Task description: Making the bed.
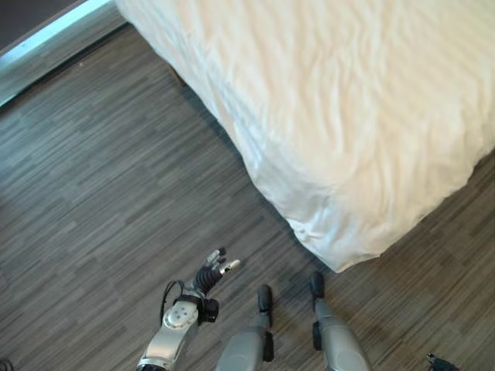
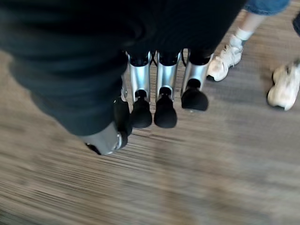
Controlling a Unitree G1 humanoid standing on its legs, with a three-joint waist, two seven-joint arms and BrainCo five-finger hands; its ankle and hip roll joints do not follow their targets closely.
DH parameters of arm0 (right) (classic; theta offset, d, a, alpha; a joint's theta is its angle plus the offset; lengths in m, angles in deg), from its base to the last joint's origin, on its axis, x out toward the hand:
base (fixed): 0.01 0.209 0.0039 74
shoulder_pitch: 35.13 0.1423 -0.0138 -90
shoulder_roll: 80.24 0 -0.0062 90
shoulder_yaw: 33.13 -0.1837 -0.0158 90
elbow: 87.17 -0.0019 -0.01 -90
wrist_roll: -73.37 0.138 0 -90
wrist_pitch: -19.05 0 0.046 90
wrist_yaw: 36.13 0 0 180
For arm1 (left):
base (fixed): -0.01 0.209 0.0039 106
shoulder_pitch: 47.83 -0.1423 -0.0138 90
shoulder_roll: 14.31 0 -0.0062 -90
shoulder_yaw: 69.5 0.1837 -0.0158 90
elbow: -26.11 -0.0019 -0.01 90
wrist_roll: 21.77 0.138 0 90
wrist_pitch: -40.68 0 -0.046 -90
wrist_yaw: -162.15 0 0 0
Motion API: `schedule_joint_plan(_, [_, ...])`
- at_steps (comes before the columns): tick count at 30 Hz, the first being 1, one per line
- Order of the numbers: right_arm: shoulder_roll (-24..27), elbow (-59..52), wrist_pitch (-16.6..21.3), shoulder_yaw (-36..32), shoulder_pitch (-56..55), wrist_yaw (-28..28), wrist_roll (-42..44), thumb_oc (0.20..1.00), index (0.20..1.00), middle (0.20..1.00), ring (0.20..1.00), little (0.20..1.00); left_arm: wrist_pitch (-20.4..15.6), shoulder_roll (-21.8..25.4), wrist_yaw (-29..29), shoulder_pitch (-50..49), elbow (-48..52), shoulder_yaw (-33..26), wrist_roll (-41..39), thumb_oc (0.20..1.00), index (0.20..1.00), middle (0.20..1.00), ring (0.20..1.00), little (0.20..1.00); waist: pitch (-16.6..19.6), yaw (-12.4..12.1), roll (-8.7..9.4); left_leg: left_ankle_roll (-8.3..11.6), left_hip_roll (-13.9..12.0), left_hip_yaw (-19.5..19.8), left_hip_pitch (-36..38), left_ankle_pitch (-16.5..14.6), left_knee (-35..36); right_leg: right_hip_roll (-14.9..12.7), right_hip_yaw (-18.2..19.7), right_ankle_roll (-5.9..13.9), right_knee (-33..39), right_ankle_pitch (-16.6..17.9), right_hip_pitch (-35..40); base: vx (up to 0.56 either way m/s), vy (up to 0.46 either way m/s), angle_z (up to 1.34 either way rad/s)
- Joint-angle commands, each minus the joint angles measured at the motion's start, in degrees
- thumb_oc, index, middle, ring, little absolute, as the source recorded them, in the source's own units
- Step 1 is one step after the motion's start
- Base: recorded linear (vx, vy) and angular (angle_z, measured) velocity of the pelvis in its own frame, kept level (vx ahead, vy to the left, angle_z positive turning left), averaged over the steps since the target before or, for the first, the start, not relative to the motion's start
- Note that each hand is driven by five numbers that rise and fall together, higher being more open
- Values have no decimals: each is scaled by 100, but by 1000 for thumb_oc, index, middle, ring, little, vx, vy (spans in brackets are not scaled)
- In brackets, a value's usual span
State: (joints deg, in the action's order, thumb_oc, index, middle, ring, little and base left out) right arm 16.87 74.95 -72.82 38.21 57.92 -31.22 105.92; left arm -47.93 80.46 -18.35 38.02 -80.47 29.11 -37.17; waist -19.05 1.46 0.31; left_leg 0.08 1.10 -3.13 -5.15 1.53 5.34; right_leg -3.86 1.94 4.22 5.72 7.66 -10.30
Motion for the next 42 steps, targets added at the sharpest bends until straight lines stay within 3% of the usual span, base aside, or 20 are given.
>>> schedule_joint_plan(1, [351,-765,438,148,453,303,59,200,200,200,200,200,-114,28,14,-124,-29,-167,68,1000,1000,1000,1000,1000,257,-171,-56,-3,-97,455,-148,209,-34,-76,-154,78,-242,9,146,9,20,5])
schedule_joint_plan(4, [199,-3148,645,87,28,777,-640,200,200,200,200,200,-125,-34,150,-197,-133,-509,150,1000,1000,1000,1000,1000,399,-119,27,-15,-108,422,-18,166,-34,-85,-117,97,-251,1,261,12,19,0])
schedule_joint_plan(5, [159,-4252,743,26,-151,897,-1143,548,548,548,548,548,-157,-56,233,-203,-194,-633,230,1000,1000,1000,1000,1000,529,-107,74,-24,-118,419,89,123,-34,-90,-126,99,-263,-32,362,88,35,-3])
schedule_joint_plan(6, [172,-4836,744,78,-250,905,-1479,1000,1000,1000,1000,1000,-156,-55,259,-202,-220,-677,280,1000,1000,1000,1000,1000,606,-100,102,-31,-117,418,145,109,-34,-92,-126,93,-277,-51,407,61,38,6])
schedule_joint_plan(7, [255,-5625,774,249,-365,731,-2078,1000,1000,1000,1000,1000,-165,-54,275,-167,-254,-759,402,1000,1000,1000,1000,1000,779,-99,159,-45,-105,411,255,137,-34,-91,-115,78,-326,-64,507,64,26,8])
schedule_joint_plan(10, [368,-6235,743,464,-594,452,-2719,1000,1000,1000,1000,1000,-203,-67,255,-180,-201,-853,531,1000,1000,1000,1000,1000,957,-111,195,-54,-104,438,400,97,-34,-91,-151,63,-361,-138,674,26,2,-1])
schedule_joint_plan(18, [-602,-6131,482,1924,-1165,-471,-2493,1000,1000,1000,1000,1000,-178,-337,374,-337,-269,-780,739,1000,1000,1000,1000,1000,1599,-205,165,-104,-48,513,857,21,-34,-110,-273,52,-398,-287,1156,17,13,1])
schedule_joint_plan(22, [-554,-6266,485,1962,-1293,-599,-2441,1000,1000,1000,1000,1000,-209,-375,343,-450,-217,-812,718,1000,1000,1000,1000,1000,1643,-192,153,-150,-4,509,969,1,-34,-166,-263,67,-542,-338,1193,-2,54,2])
schedule_joint_plan(26, [-411,-6475,528,1566,-1556,-529,-2432,1000,1000,1000,1000,1000,-236,-415,292,-555,-122,-872,631,1000,1000,1000,1000,1000,1538,-51,101,-230,127,386,1007,5,-34,-280,-82,151,-851,-333,1033,-71,130,-1])
schedule_joint_plan(28, [-426,-6573,557,1294,-1711,-483,-2412,1000,1000,1000,1000,1000,-240,-381,272,-510,-141,-867,668,1000,1000,1000,1000,1000,1379,121,93,-228,179,244,917,-22,-34,-361,-21,278,-864,-112,827,-200,121,-12])
schedule_joint_plan(30, [-447,-6693,591,1068,-1731,-394,-2403,1000,1000,1000,1000,1000,-247,-262,225,-452,-54,-888,708,1000,1000,1000,1000,1000,1157,311,108,-192,177,-141,696,-3,-34,-371,210,501,-760,526,401,-281,59,-58])
schedule_joint_plan(31, [-451,-6697,587,1066,-1728,-395,-2403,1000,1000,1000,1000,1000,-248,-259,225,-445,-57,-890,708,1000,1000,1000,1000,1000,1173,296,116,-190,180,-159,665,19,-34,-372,230,500,-748,556,368,-323,59,-95])
schedule_joint_plan(32, [-590,-6723,682,988,-1703,-385,-2131,1000,1000,1000,1000,1000,-271,-103,240,-377,-19,-913,768,1000,1000,1000,1000,1000,1075,448,58,-154,75,-407,465,106,-34,-396,277,571,-713,635,121,-280,50,-94])
schedule_joint_plan(33, [-640,-6688,700,1040,-1655,-370,-2062,1000,1000,1000,1000,1000,-265,-24,266,-290,-44,-929,830,1000,1000,1000,1000,1000,1038,416,-21,-142,-54,-630,419,148,-34,-450,82,510,-885,407,110,-380,90,-93])
schedule_joint_plan(34, [-684,-6704,732,1163,-1577,-344,-2076,1000,1000,1000,1000,1000,-260,17,328,-215,-71,-987,847,1000,1000,1000,1000,1000,1029,325,-145,-132,-221,-959,399,177,-34,-638,-483,401,-1162,26,228,-262,84,-143])
schedule_joint_plan(36, [-678,-6716,718,1380,-1424,-342,-2135,1000,1000,1000,1000,1000,-270,-17,420,-193,-22,-1111,703,1000,1000,1000,1000,1000,1070,175,-186,-113,-352,-1332,386,249,-34,-905,-1100,303,-1538,-289,546,-253,50,-179])
schedule_joint_plan(39, [-474,-6643,681,1697,-1061,-325,-2509,1000,1000,1000,1000,1000,-322,-103,503,-227,112,-1284,468,1000,1000,1000,1000,1000,1283,-140,-103,-99,-447,-1892,360,248,-45,-1340,-1821,373,-1996,-510,1242,-206,-37,-133])
schedule_joint_plan(40, [-476,-6636,684,1708,-1048,-319,-2519,1000,1000,1000,1000,1000,-320,-104,505,-233,124,-1295,466,1000,1000,1000,1000,1000,1257,-145,-110,-146,-462,-2000,338,351,-34,-1338,-1875,323,-1978,-440,1219,-210,-119,-170])
schedule_joint_plan(41, [-521,-6597,672,1815,-760,-201,-2473,1000,1000,1000,1000,1000,-320,-147,483,-276,191,-1291,444,1000,1000,1000,1000,1000,1401,-323,30,-97,-451,-2219,245,316,-69,-1479,-2099,485,-1904,-355,1630,-318,-215,-142])
schedule_joint_plan(42, [-570,-6650,691,1846,-637,-176,-2367,1000,1000,1000,1000,1000,-315,-154,491,-341,216,-1350,457,1000,1000,1000,1000,1000,1515,-424,136,-77,-517,-2441,94,399,-95,-1320,-2171,542,-1692,-488,1838,-261,-222,-96])
